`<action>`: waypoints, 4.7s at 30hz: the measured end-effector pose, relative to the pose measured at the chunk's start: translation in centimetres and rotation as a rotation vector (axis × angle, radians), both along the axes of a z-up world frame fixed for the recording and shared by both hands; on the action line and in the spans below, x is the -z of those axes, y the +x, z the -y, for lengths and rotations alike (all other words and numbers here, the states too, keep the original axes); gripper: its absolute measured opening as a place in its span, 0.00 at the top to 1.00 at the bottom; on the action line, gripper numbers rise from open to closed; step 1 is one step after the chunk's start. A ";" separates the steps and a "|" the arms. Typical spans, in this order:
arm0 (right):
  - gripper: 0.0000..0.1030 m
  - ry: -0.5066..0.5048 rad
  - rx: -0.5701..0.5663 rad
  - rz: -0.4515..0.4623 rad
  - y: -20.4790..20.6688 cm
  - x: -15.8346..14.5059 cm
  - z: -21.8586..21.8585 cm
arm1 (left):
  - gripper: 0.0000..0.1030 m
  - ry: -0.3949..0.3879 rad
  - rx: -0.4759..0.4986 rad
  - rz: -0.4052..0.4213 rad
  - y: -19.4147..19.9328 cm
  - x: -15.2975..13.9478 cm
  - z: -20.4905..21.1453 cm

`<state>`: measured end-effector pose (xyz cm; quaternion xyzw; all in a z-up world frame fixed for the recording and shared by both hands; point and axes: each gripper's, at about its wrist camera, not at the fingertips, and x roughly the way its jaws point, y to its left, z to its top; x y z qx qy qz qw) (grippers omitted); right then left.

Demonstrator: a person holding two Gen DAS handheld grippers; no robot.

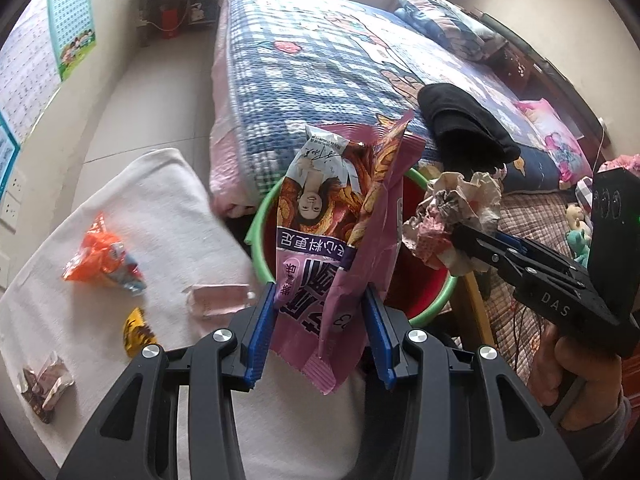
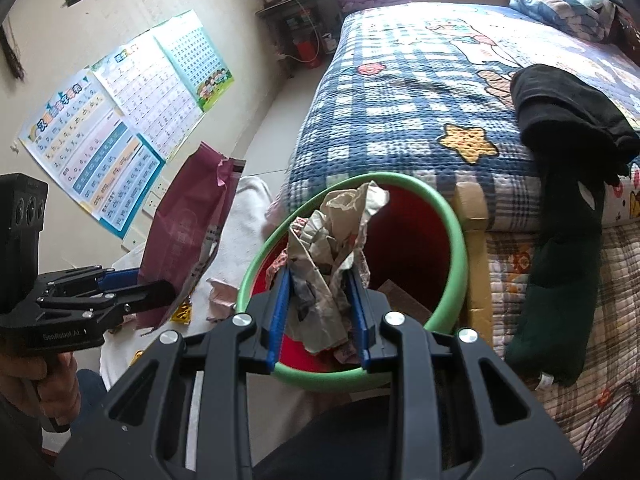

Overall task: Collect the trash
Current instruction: 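Open both tools to drop the bag and paper into the bucket, then move both tools back over the remaining trash on the table, then grasp the white strawberry drink pouch with the left tool while the right tool grasps the orange bag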

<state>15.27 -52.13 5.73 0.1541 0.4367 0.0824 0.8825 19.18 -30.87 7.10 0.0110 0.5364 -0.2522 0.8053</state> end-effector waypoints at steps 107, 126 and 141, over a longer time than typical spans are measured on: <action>0.05 -0.410 -0.551 -0.146 11.5 7.4 -33.1 | 0.08 0.441 -0.166 -0.108 0.0 12.9 -32.1; 0.30 -0.474 -0.626 -0.253 17.5 13.4 -35.9 | 0.19 0.464 0.068 -0.166 3.2 15.6 -31.0; 0.57 -0.411 -0.616 -0.226 15.7 11.6 -35.3 | 0.61 0.367 -0.036 -0.167 1.7 14.5 -30.1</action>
